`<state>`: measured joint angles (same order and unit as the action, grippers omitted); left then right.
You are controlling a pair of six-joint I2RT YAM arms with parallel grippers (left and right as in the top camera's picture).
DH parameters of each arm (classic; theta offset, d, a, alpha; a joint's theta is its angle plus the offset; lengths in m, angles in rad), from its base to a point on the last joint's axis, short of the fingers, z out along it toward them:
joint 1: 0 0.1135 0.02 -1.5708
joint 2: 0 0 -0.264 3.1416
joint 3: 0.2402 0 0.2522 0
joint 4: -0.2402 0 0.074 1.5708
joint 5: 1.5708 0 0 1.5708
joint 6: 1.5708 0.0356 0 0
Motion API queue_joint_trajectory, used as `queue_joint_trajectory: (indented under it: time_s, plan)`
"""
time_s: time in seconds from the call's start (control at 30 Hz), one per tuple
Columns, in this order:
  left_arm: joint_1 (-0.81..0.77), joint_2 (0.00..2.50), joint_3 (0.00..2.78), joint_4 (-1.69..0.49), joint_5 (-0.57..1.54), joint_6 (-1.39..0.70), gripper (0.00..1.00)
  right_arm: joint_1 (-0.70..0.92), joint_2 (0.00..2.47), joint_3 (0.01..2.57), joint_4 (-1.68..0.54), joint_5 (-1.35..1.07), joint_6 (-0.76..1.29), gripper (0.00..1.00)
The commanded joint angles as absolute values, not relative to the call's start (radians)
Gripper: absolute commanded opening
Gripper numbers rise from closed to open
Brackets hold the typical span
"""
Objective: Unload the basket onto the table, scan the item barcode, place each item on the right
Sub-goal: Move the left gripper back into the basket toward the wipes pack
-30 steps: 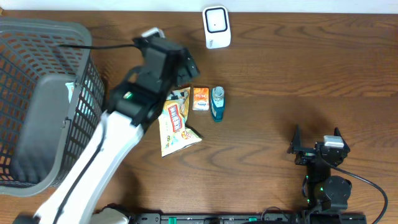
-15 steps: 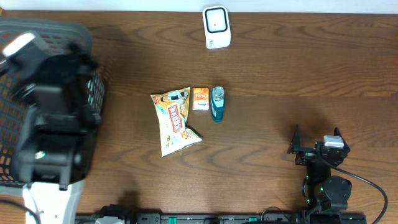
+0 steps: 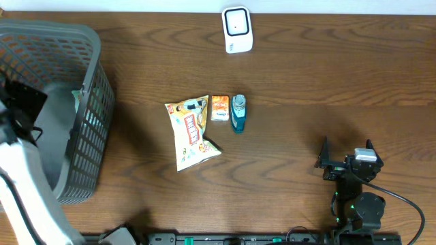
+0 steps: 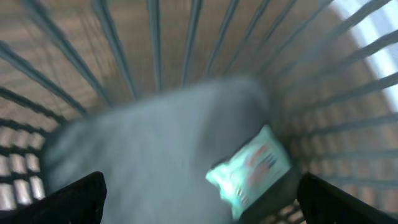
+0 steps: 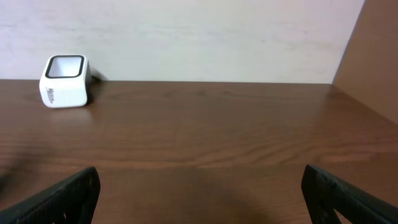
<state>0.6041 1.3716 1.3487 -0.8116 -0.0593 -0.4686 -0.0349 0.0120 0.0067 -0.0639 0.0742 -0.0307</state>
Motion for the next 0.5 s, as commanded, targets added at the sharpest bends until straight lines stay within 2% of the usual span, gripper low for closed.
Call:
queue_joint_trajectory:
  time_s: [0.0,0.17,0.27,0.47]
  plan:
    - [0.626,1.458,1.364,-0.821,0.142,-0.366,0.98,-0.024,0.007,0.006,-0.068,0.069,-0.039,0.99]
    - [0.616,1.578,1.364,-0.822,0.143,-0.178,0.98,-0.025,0.007,0.006,-0.068,0.069,-0.039,0.99]
    - [0.617,1.637,1.363,-0.823,0.17,-0.181,0.98,-0.025,0.007,0.006,-0.068,0.069,-0.039,0.99]
    - [0.616,1.751,1.357,-0.88,0.195,-0.509,0.98,-0.025,0.007,0.006,-0.068,0.069,-0.039,0.99]
